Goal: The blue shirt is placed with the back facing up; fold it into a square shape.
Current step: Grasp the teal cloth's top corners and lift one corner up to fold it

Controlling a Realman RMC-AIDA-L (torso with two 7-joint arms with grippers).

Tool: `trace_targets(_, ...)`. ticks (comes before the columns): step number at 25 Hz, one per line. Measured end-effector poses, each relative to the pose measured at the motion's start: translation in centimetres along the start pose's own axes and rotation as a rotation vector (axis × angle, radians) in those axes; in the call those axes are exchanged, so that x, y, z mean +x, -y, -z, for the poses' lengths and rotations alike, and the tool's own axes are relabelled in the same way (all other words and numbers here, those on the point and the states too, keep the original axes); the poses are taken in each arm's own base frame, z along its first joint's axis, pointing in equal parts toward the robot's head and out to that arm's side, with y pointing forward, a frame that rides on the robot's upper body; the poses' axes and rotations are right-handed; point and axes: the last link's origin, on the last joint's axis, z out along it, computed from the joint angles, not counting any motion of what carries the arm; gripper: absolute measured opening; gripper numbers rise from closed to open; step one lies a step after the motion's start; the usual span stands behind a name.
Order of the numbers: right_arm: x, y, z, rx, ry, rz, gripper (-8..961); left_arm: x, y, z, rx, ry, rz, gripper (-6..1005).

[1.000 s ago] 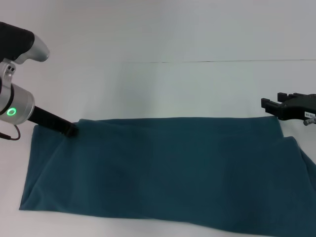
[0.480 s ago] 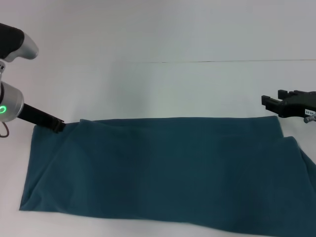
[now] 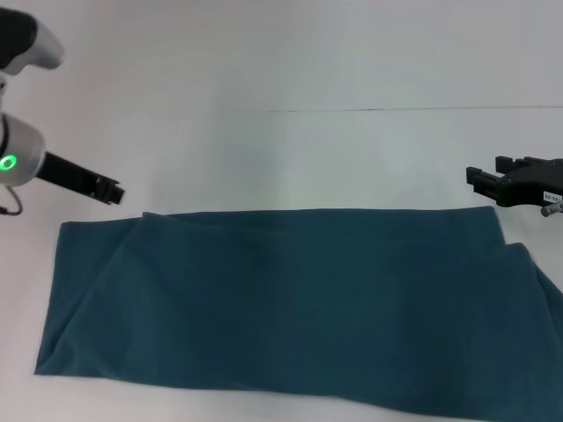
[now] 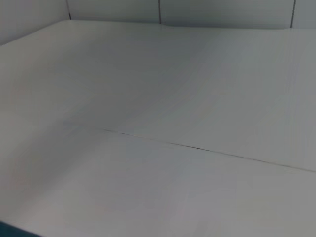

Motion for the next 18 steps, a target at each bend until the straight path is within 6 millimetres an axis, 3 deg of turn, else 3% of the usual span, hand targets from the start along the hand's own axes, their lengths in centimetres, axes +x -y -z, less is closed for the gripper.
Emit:
trace_targets(7, 0.5, 0.7, 0.1, 0.012, 0.016, 0.050, 518, 1.6, -2.1, -1.3, -0.049, 0.127, -0.027, 175)
trace_targets(18, 0.9, 1.4, 0.0, 0.017, 0.017, 0.089, 517, 0.6, -0.6, -2.3, -0.024, 0.180, 0.031, 664)
